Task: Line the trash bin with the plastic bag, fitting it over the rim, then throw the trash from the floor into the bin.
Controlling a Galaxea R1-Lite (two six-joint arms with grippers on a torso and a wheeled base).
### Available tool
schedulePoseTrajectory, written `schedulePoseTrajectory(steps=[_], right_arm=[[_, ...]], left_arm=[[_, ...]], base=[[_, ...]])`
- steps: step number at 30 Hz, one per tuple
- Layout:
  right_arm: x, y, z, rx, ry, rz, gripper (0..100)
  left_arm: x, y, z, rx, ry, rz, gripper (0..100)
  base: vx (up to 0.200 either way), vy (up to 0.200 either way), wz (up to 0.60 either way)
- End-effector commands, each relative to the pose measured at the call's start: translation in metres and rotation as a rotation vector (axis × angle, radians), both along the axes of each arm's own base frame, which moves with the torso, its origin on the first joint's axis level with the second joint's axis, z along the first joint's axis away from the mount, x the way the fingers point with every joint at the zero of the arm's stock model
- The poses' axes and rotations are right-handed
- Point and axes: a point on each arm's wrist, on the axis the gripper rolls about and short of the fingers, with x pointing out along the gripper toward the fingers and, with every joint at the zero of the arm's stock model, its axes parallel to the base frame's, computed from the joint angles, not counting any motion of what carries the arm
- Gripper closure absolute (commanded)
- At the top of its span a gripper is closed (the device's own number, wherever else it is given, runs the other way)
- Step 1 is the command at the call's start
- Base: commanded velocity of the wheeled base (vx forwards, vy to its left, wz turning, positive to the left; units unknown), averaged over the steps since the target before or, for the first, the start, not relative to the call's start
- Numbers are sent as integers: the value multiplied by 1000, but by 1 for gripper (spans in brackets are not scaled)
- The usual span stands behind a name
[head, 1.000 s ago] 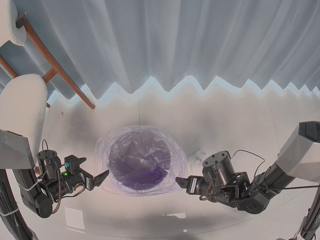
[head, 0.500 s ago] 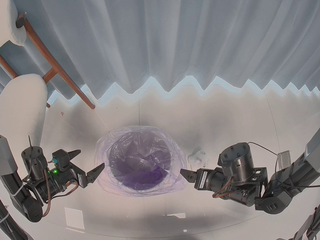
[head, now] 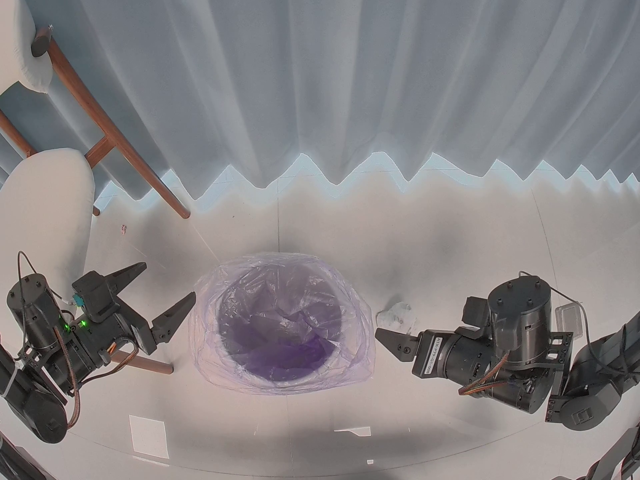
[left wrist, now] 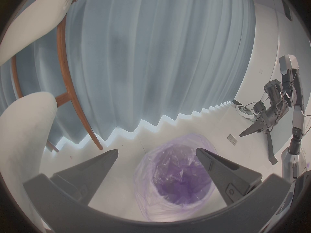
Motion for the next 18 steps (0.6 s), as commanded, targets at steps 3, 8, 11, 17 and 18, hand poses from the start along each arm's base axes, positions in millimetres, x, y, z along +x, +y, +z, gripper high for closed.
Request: schedulePoseTrajectory(steps=[3,8,11,17,18], right_arm=[[-1,-1,4,-3,-19,7,0],[2,-1,4,-48,-39,25,0],[2,-1,4,-62,-46,34,0],[12,5,1,-100,-100,80,0],[13,6,-2,-110,-97,88,0]], left_arm=[[2,-1,8,-7,-39,10,0],[-2,-2,8,-65,-11,39,0],[-3,-2,12,-88,-21,37,0],[-3,-8,5,-57,48,-30,0],[-3,-9,2,-45,74,-40,0]], base=[[200,0,0],[40,0,0],[0,0,0],[0,0,0],[0,0,0]])
